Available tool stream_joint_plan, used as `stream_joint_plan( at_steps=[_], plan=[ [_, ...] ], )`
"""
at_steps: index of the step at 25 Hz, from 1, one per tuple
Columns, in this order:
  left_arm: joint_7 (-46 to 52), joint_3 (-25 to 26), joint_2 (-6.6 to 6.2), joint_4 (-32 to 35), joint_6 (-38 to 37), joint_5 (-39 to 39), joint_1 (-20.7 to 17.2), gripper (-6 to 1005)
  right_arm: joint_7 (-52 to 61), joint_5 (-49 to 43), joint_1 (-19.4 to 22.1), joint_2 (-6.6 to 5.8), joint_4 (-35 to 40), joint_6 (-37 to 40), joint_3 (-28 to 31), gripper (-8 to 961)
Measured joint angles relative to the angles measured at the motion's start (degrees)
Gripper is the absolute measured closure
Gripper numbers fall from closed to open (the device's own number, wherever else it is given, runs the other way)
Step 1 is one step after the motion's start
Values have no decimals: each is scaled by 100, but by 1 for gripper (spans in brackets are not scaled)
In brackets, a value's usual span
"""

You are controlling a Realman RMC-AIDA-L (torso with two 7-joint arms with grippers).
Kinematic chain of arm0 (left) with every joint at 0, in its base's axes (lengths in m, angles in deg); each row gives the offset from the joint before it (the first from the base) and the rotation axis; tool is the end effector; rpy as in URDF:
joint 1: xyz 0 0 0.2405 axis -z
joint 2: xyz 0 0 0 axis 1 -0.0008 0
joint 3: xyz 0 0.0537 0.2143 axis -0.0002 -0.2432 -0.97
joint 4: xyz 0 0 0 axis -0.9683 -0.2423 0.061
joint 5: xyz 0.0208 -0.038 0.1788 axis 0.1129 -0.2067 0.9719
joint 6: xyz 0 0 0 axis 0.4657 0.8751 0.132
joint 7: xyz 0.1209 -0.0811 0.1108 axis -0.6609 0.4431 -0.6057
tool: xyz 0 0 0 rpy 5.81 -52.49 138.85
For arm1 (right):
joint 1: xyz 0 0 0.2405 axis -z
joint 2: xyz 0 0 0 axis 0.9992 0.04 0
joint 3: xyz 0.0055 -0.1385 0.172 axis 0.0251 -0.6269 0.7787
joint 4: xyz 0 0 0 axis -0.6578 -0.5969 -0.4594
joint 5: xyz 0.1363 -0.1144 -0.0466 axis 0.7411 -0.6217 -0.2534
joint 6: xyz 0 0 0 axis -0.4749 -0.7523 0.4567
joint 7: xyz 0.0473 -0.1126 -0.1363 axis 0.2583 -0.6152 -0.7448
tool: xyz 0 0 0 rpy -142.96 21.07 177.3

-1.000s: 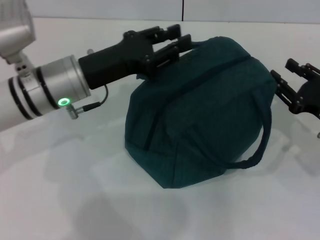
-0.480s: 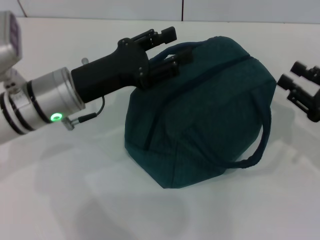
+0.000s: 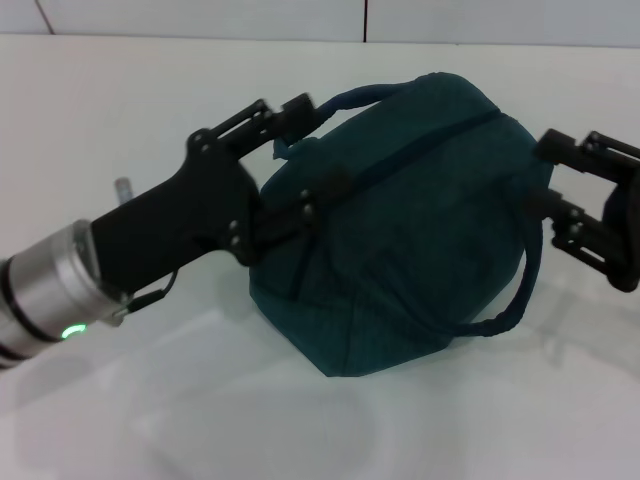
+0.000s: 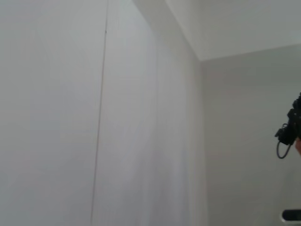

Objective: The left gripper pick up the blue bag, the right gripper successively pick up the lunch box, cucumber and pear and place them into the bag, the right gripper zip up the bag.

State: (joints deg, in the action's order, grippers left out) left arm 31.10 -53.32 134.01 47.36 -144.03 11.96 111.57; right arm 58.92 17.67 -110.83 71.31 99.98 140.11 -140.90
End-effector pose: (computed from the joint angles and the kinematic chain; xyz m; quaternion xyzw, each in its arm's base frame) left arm -0.1508 0.2534 -0.0037 -0.8280 -0.0559 -0.5251 0.1884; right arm 0.1567 0.2623 0.0161 -0.8556 0.0265 0.4914 0.1607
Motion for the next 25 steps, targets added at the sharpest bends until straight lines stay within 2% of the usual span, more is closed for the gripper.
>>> stream_joint_plan(
  at_steps=[5, 13, 17, 25],
  plan=[
    [-496, -16, 3, -224, -144, -27, -194, 308, -126, -18, -14, 163, 70, -184, 57, 435],
    [-738, -22, -12, -314, -360, 20, -348, 307, -465, -22, -29, 344, 75, -320, 51, 334],
    [-959, -28, 4, -377, -362, 25, -408, 306, -529, -24, -6, 361, 79, -314, 49, 282],
    [-1134, -188, -4, -462, -424, 31, -385, 306, -513, -99, -10, 326, 62, -322, 43, 287]
  ],
)
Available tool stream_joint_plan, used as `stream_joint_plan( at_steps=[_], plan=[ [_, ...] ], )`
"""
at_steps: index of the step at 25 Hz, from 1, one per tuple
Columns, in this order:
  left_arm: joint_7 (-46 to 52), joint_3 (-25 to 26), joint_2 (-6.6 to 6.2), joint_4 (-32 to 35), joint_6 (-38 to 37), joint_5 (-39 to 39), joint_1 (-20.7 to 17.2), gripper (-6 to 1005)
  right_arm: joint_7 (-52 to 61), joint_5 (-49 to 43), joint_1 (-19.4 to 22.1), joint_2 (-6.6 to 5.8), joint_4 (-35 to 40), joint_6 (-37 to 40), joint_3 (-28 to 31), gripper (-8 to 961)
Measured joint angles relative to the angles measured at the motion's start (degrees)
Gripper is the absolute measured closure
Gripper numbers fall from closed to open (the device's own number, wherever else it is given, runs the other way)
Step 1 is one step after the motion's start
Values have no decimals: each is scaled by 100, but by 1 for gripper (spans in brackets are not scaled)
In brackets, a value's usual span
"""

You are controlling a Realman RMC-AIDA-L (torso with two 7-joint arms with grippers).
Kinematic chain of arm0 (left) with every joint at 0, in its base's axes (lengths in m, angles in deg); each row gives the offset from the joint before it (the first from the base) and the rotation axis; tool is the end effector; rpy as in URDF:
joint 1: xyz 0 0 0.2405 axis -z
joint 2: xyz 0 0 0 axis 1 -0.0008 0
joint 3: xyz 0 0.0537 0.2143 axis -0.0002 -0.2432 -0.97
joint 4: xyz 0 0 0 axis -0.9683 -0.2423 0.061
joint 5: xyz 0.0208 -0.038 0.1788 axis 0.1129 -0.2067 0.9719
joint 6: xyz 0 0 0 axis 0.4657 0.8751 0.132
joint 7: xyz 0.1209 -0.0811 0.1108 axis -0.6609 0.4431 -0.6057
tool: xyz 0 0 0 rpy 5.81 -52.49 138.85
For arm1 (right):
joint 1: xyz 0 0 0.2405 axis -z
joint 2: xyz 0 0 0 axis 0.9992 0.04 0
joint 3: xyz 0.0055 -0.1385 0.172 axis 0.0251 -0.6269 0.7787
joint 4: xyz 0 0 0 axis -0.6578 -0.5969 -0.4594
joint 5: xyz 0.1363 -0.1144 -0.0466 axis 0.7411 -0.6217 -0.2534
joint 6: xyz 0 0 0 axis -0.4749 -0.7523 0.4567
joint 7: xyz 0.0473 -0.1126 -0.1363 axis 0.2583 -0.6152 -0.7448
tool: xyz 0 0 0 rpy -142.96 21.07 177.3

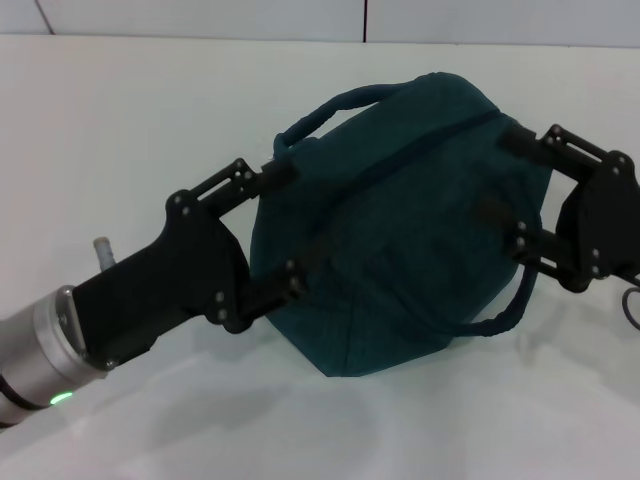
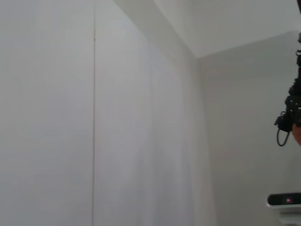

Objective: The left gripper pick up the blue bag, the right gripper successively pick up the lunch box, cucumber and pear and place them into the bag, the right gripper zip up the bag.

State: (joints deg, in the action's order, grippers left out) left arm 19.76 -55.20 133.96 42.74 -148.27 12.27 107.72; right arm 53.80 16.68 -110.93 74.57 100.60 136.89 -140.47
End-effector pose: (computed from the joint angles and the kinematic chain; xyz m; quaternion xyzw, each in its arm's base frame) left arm -0.1678 0.2239 -0.0101 -0.8270 -0.0229 -0.5169 0.2200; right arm 0.1479 0.2643 -0.0027 -0.8542 0.0042 0.4862 0.1842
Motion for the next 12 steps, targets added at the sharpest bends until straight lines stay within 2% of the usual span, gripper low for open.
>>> stream_joint_plan(
  at_steps=[6, 12],
  plan=[
    [-6, -50, -12, -1, 2, 0, -2, 305, -75, -31, 22, 1, -44, -14, 12, 291],
    [7, -50, -13, -2, 11, 0, 9, 305, -466, -12, 209, 149, -57, -58, 216, 291]
  ],
)
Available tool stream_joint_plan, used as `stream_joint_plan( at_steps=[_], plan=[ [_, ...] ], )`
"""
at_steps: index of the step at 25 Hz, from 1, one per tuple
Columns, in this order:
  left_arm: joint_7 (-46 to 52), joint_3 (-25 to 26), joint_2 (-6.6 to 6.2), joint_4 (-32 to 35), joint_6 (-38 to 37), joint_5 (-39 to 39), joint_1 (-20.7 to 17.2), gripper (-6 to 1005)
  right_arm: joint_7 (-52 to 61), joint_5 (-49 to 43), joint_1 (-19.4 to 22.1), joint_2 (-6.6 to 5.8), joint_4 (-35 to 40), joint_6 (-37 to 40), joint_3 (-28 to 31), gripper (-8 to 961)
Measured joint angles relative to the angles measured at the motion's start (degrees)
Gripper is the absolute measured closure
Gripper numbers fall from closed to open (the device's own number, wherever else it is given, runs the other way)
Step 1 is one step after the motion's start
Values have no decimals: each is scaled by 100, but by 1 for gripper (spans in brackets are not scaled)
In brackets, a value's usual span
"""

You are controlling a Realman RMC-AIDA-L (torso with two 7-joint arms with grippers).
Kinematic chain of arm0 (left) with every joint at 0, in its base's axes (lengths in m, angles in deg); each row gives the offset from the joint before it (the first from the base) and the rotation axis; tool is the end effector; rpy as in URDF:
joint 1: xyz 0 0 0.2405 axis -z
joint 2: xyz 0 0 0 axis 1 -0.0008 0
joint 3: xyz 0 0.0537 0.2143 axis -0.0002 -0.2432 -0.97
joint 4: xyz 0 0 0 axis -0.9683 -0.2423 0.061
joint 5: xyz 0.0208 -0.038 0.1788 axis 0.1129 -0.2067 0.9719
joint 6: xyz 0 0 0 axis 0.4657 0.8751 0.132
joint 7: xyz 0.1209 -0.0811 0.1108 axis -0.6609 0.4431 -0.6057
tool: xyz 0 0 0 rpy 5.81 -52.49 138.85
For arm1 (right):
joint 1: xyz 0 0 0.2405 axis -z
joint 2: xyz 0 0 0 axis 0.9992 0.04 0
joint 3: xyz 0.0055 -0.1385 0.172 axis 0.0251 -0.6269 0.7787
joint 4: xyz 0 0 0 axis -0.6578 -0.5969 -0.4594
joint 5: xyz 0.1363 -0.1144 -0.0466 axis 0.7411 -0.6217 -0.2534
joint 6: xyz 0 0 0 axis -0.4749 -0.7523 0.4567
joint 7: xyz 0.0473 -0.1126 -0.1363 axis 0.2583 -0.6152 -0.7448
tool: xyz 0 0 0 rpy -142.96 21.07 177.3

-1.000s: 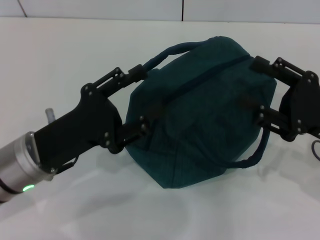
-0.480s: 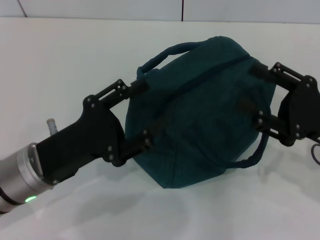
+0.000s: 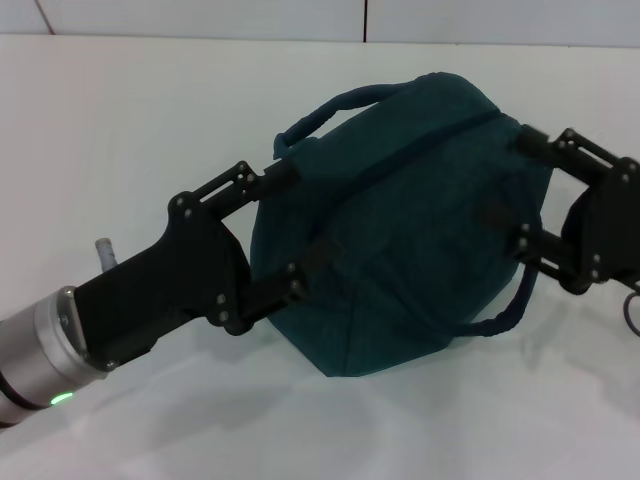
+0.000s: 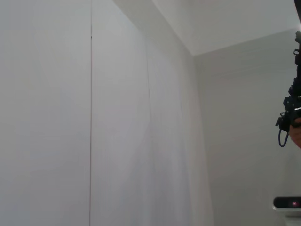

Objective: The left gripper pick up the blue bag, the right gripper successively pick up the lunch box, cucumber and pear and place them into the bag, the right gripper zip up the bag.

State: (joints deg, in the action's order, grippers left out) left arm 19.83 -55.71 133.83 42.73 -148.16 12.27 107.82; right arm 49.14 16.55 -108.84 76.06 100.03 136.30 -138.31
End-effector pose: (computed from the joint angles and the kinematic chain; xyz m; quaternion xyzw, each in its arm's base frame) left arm -0.1677 0.2235 -0.0110 -0.8292 -0.0226 -0.5151 0.2158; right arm 0.1557 0.2626 -0.0044 -0.8457 -0.0031 0.4824 0.2283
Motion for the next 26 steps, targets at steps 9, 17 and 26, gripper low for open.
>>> stream_joint_plan(
  at_steps=[9, 17, 26],
  plan=[
    [-10, 0, 7, 0, 20, -7, -28, 309, 19, -19, 67, 21, 0, 17, 72, 291],
    [-15, 0, 11, -12, 2, -34, -54, 315, 26, -20, 81, 24, 2, 13, 73, 291],
    [-20, 0, 8, -43, -10, -52, -46, 315, 10, -20, 83, 29, 2, 20, 51, 291]
  ],
)
